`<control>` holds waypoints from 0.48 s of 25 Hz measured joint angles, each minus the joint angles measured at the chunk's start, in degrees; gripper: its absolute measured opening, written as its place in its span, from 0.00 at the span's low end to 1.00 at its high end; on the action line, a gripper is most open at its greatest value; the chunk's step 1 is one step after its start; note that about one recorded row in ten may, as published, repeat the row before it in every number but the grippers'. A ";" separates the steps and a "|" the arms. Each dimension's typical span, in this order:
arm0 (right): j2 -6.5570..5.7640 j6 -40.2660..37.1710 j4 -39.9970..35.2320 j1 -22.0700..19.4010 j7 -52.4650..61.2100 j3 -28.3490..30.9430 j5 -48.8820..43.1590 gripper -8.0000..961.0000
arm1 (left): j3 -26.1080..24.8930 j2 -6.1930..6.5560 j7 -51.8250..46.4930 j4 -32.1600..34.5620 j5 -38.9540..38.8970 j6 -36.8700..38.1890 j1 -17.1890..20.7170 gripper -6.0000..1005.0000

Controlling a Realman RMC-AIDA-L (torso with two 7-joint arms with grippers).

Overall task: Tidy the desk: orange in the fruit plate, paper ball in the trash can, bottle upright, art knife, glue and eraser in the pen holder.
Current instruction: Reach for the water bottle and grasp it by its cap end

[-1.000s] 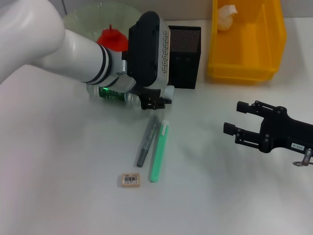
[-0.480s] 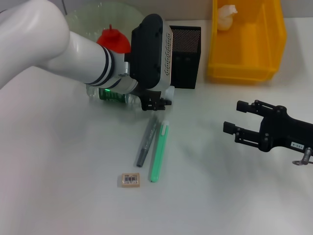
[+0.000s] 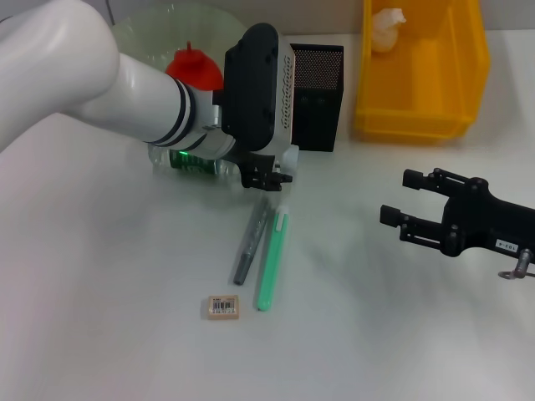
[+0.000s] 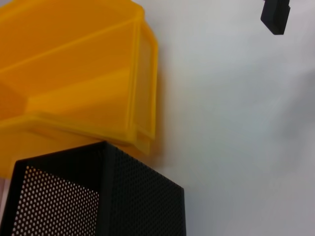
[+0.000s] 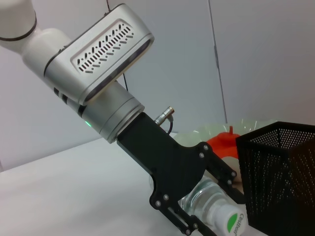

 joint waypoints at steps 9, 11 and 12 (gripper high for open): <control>0.00 0.11 -0.10 0.48 0.00 0.00 0.00 0.77 | 0.59 0.00 -0.09 -0.35 1.05 -0.73 0.00 0.61; 0.00 0.16 -0.10 0.61 0.00 0.00 0.00 0.77 | 0.69 0.00 -0.09 -0.39 1.06 -1.09 0.00 0.58; 0.00 0.18 -0.09 0.65 0.00 0.00 0.00 0.77 | 0.72 0.00 -0.09 -0.41 1.05 -1.19 0.00 0.55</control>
